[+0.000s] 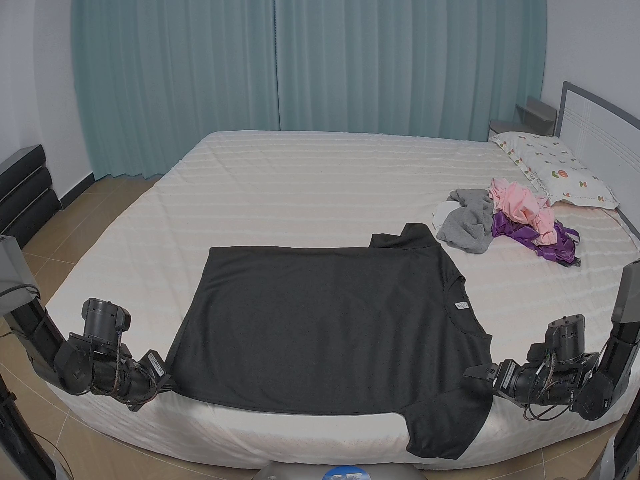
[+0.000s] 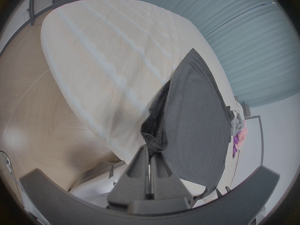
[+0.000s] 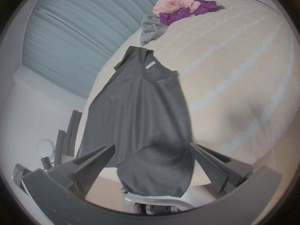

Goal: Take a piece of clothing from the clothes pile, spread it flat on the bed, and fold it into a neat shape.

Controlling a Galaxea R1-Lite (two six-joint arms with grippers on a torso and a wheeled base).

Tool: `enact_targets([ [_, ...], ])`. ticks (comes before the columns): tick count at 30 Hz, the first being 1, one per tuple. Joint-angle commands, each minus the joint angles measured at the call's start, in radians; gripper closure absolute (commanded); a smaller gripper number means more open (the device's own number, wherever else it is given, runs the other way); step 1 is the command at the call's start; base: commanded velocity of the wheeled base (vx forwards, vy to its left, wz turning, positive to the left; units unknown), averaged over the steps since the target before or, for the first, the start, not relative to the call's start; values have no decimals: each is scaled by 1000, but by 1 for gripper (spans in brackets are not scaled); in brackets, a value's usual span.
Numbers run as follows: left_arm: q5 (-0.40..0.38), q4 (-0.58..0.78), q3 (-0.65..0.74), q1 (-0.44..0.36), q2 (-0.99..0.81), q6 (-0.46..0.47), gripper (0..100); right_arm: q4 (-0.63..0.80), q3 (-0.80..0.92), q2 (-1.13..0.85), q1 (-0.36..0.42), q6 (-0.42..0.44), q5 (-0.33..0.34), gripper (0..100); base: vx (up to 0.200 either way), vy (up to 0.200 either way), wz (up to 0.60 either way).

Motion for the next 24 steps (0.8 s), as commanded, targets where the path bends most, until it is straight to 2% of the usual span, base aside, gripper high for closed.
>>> enact_targets([
  [1,-2,-4,0,3,-4,0,100,-18,-15,111,-25,-28,-59,0,0,0,0],
  [3,-2,-4,0,5,-6,0,100,-50,-21,143,-27,-36,-78,0,0,0,0],
  [12,-2,-6,0,3,-2,0,100,-204,-30,246,-42,-25,-82,0,0,0,0],
  [13,-2,-6,0,3,-2,0,100,-205,-30,248,-42,-25,-82,100,0,0,0],
  [24,0,-7,5,3,1,1,100,-239,-73,248,-72,-1,-84,100,0,0,0],
])
